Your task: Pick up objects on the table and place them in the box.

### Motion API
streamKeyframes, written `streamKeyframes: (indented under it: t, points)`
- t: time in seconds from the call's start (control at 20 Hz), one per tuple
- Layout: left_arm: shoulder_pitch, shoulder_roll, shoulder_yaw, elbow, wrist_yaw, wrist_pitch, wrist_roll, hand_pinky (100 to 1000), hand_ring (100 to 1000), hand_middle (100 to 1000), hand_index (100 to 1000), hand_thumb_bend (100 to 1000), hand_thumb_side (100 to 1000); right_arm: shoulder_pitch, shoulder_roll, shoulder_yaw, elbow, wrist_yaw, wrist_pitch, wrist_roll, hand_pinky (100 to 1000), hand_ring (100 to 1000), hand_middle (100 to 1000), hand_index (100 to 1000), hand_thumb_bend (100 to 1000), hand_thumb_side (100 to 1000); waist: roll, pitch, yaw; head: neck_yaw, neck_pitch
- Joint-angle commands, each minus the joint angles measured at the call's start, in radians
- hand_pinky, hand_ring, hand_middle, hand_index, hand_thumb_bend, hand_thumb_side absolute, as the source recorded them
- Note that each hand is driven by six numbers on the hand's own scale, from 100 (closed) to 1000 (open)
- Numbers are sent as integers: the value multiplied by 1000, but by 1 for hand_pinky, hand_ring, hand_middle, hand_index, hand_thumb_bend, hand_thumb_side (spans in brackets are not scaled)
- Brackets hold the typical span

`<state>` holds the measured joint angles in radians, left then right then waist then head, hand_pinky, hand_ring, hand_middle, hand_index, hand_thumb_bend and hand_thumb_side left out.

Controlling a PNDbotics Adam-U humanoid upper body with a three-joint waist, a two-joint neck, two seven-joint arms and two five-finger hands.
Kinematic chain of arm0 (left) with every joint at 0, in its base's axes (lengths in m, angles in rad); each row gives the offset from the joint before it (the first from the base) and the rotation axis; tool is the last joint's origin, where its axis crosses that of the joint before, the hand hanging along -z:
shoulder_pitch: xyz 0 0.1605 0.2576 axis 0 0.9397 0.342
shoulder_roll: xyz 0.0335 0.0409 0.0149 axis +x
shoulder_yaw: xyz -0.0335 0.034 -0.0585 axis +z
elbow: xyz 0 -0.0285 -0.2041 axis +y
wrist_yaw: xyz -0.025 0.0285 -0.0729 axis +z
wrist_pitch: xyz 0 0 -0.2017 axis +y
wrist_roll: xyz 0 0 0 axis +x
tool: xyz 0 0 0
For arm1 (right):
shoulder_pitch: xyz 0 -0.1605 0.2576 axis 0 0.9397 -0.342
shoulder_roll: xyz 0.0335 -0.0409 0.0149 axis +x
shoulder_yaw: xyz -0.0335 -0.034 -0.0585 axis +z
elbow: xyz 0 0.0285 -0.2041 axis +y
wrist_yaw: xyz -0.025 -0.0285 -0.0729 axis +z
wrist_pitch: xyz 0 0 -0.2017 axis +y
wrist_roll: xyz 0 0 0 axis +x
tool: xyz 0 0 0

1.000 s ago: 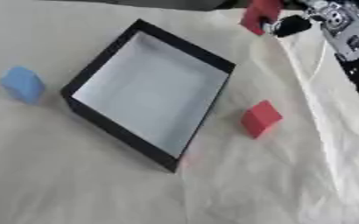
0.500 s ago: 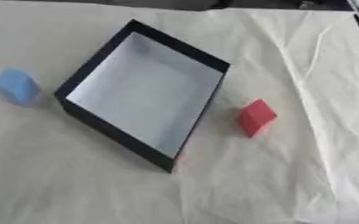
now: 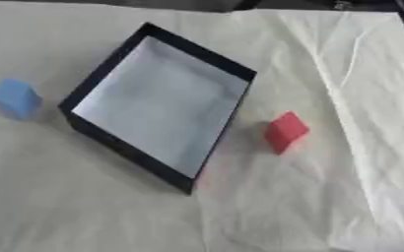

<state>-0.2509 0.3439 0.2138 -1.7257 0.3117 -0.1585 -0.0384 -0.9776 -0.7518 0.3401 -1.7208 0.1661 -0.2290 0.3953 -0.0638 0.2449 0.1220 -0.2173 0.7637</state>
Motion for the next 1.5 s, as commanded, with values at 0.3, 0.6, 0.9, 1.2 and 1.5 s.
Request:
streamKeyframes:
  t: [0.3,0.6,0.9,1.2,1.5]
  points:
    - [16,99,41,-24,16,-35,34,851,868,774,747,100,690,-12,58,55,-39,72,-25,37,795,364,387,602,193,172,1,-26,2,-30,6]
    - [72,188,68,2,15,-93,62,850,868,774,747,100,675,-9,113,104,35,144,-64,81,788,363,386,597,146,211,6,-25,5,-39,6]
    - [94,237,67,14,14,-137,69,850,868,774,748,100,665,-6,175,136,123,197,-100,121,788,363,385,593,100,208,9,-24,8,-47,6]
    - [94,253,62,10,21,-148,63,850,869,775,748,100,662,-1,211,156,179,248,-133,138,783,364,388,590,100,248,6,-25,11,-53,6]
    - [93,257,58,-3,25,-154,56,850,869,775,748,100,657,25,249,163,270,357,-177,124,781,374,398,596,100,280,6,-19,18,-63,6]
